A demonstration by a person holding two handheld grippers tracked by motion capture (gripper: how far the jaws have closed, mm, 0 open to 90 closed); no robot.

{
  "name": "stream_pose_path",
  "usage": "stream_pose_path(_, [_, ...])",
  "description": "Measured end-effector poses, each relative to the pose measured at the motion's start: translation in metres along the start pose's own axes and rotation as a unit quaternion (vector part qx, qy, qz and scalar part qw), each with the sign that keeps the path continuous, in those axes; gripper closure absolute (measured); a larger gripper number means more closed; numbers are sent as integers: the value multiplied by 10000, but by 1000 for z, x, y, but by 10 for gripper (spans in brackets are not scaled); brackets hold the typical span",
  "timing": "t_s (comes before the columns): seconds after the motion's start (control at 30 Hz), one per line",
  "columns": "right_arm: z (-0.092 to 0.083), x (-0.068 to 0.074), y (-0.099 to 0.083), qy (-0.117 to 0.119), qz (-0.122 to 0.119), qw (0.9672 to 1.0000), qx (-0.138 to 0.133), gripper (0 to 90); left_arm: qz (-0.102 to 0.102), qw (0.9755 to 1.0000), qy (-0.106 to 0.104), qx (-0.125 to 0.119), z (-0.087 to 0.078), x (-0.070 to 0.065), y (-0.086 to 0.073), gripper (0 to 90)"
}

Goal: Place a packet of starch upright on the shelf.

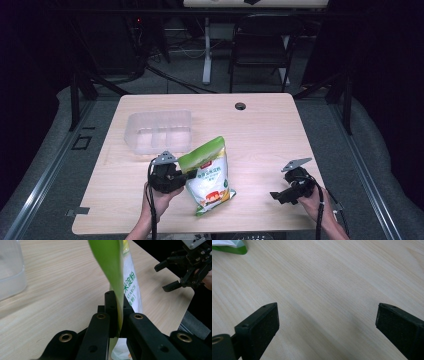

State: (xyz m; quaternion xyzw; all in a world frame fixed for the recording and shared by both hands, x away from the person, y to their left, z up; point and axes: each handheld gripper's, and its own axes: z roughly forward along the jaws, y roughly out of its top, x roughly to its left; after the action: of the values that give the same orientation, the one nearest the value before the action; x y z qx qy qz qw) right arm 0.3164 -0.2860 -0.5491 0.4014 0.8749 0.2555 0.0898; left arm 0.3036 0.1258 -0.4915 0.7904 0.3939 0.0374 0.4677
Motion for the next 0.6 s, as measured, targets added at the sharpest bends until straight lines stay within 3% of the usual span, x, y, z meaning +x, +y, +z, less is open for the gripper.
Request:
stream_pose_path(0.4, [0,-1,0,-42,-18,10000,20,43,119,9999,-18,8,-14,-2,11,899])
stream_pose_path(0.6, [-1,0,0,-15,-6,10000,-18,43,244,9996,112,-26,-25,-4,16,899])
